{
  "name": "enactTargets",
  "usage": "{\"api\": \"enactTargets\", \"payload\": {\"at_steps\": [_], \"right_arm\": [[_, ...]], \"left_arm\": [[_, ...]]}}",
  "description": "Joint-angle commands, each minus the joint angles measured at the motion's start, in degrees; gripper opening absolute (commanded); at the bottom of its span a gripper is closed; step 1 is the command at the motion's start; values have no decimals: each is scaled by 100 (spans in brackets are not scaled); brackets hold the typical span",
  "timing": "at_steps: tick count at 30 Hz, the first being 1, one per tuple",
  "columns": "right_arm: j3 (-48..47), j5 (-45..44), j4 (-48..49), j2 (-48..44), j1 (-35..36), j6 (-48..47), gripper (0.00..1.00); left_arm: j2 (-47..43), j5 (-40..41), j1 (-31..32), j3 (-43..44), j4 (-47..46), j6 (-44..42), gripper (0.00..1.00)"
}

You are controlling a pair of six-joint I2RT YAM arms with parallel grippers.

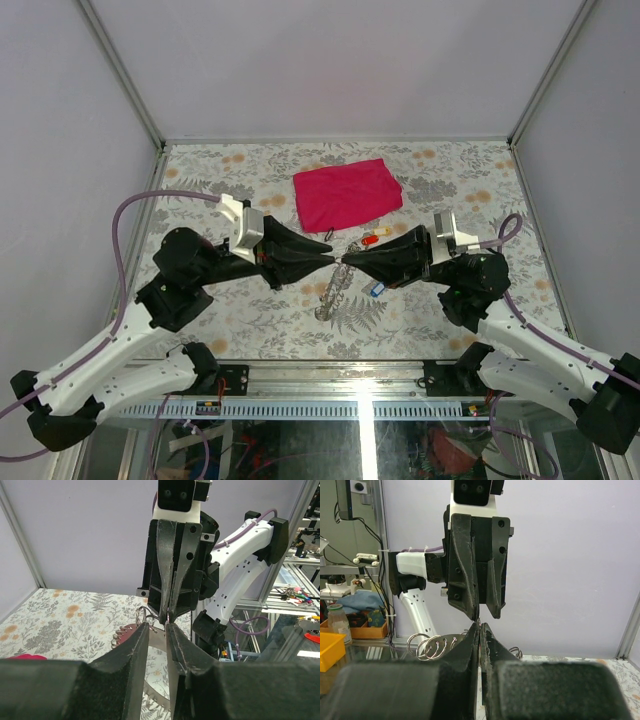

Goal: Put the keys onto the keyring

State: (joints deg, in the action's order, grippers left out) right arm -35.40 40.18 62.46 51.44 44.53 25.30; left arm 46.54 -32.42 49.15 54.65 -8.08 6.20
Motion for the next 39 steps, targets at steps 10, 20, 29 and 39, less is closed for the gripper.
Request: {"api": "enactTargets", "payload": {"at_steps": [10,20,29,39], "right_arm": [[-299,-2,489,-97,20,36,0],[-292,-73,365,-129,18,-43,0],[-320,-28,465,-149,15,64,0],[-345,55,550,-160,20,163,0]], "left_arm": [[226,-400,38,195,-414,91,13],[240,-500,39,195,-410,119,18],[334,-526,34,203,-336,110,11],[442,-477,40,250,-153,72,5]]}}
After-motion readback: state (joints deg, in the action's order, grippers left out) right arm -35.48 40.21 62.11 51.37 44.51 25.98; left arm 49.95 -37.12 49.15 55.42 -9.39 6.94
